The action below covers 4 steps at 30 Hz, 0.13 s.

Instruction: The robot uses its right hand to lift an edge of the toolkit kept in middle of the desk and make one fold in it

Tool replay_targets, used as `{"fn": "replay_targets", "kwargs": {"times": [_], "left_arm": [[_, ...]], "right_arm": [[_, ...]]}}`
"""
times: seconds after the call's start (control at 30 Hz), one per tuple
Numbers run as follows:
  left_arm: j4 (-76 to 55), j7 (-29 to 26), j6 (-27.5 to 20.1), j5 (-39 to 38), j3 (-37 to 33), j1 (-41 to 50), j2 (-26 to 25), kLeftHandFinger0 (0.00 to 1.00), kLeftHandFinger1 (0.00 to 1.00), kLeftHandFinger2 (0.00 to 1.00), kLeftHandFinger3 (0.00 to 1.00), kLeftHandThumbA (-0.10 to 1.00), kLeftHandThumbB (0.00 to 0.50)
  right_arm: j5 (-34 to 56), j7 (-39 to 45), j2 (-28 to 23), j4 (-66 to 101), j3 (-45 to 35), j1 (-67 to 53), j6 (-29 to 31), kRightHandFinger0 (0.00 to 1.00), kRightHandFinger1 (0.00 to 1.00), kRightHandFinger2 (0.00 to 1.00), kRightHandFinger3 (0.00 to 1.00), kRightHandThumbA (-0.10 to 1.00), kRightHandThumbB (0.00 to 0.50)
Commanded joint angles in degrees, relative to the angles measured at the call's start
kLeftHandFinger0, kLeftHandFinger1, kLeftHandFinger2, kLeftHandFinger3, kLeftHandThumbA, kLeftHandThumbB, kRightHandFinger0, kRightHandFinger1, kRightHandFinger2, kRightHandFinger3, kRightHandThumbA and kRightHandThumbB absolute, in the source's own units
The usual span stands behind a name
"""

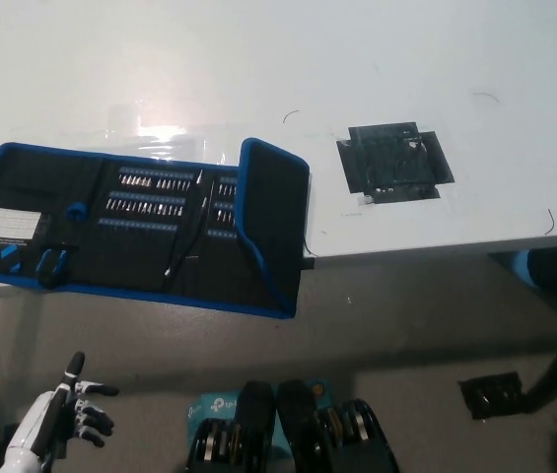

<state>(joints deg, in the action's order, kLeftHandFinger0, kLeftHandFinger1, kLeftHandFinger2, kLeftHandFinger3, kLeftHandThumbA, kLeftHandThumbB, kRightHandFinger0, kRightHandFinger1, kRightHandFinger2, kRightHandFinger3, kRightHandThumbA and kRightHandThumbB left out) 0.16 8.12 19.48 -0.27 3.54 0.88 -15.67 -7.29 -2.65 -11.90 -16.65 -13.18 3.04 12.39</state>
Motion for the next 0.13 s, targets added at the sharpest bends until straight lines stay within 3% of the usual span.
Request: {"fn": "replay_targets", "kwargs": {"times": [0.0, 0.1], "left_arm": [[-1.15, -1.13, -1.19, 0.67, 0.77, -0.44, -0.6, 0.42, 0.41, 0.35, 0.54, 1.0, 0.5], [-0.9, -1.05, -1.3, 0.76, 0.72, -0.52, -0.75, 0.39, 0.4, 0.34, 0.52, 1.0, 0.493]], "right_arm": [[-0.13, -1.15, -1.5, 0.8, 0.38, 0.96, 1.07, 0.4, 0.49, 0.68, 0.96, 0.14, 0.257], [0.15, -0.89, -1.58, 0.96, 0.6, 0.89, 1.09, 0.4, 0.49, 0.68, 0.95, 0.15, 0.257]]}}
